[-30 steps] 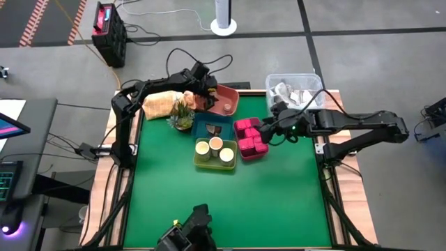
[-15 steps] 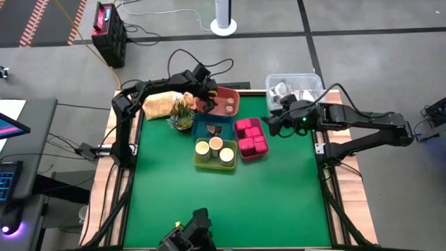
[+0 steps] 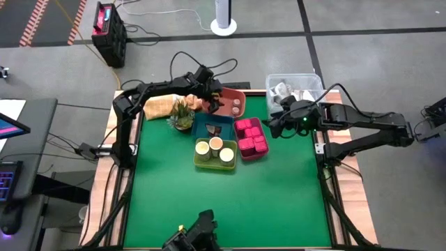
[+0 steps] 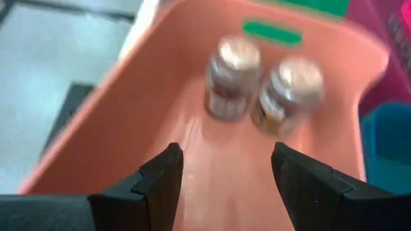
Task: Sort spices by type
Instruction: Return to Home Position
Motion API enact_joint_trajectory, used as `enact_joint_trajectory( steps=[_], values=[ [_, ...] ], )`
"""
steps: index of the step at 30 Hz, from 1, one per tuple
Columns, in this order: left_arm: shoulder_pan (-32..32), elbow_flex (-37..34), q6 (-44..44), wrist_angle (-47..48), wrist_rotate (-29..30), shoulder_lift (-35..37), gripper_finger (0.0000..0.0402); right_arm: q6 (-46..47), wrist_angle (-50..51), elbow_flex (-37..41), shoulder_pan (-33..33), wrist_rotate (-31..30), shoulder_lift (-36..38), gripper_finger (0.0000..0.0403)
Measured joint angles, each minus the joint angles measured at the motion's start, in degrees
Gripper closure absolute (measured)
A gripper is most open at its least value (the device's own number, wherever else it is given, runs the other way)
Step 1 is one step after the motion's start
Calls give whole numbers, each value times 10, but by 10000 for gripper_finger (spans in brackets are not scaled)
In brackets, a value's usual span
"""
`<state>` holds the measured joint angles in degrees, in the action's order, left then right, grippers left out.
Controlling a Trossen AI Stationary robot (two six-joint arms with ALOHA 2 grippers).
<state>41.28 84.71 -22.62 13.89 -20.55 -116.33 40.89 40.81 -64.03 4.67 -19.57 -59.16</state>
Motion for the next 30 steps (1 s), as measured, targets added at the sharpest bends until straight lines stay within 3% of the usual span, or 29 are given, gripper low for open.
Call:
enact_joint_trajectory(
  steps=[3, 5, 8, 17, 23, 30],
  values=[
    [-1, 0, -1, 45, 11, 0, 177, 0, 1, 0, 0, 1, -1, 102],
    [0, 0, 5, 54, -13, 0, 177, -2, 1, 0, 0, 1, -1, 102],
    [3, 0, 21, 41, -68, 0, 178, -2, 0, 0, 0, 1, -1, 102],
    [0, 0, 4, -13, -89, 8, 178, -9, 10, 0, 0, 5, 0, 102],
    [-5, -1, 6, -5, -51, 85, 178, -21, 11, 11, 0, 26, 38, 102],
    [-58, -11, 43, 39, 14, 225, 178, -21, -51, 122, -1, 31, 190, 102]
  ],
)
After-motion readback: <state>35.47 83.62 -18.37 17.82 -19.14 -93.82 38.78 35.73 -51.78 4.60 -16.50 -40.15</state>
